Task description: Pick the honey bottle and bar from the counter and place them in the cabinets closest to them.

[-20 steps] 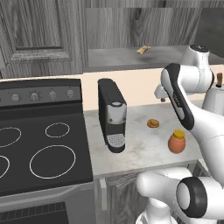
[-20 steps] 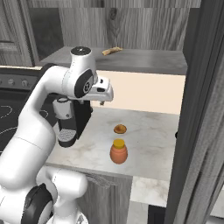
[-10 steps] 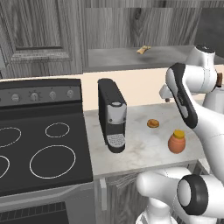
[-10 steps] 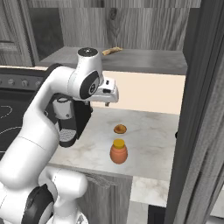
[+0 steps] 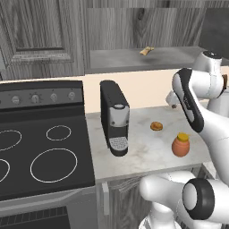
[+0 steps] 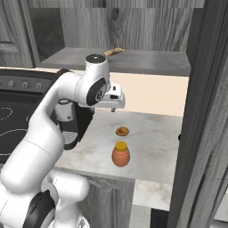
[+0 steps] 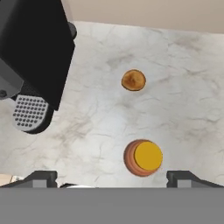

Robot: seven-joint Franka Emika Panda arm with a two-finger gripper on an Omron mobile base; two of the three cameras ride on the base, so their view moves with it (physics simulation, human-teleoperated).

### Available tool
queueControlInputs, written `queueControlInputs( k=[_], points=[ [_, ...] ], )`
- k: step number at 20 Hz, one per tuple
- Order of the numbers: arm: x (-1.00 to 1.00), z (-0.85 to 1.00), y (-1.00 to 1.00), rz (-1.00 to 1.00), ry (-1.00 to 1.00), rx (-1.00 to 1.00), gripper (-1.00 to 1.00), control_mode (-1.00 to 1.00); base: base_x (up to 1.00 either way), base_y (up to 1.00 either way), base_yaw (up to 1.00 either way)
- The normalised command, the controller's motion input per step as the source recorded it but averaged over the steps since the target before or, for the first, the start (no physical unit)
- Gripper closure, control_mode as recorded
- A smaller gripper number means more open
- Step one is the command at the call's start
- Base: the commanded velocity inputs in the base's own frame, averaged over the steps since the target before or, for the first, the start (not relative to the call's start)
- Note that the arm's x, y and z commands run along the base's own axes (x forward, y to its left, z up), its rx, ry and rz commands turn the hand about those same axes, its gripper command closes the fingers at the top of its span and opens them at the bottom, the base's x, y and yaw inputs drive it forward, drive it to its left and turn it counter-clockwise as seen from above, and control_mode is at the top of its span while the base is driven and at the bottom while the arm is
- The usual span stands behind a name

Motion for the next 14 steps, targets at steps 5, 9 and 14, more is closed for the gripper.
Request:
queueControlInputs(
  k=[5, 9, 14],
  points=[
    [0.0, -0.3, -0.22, 0.06, 0.0, -0.01, -1.0, -1.0, 0.0, 0.0, 0.0],
    [0.0, -0.32, -0.16, 0.05, 0.0, -0.02, -1.0, -1.0, 0.0, 0.0, 0.0],
    [0.0, -0.38, -0.1, 0.03, 0.0, -0.05, -1.0, -1.0, 0.0, 0.0, 0.0]
  ],
)
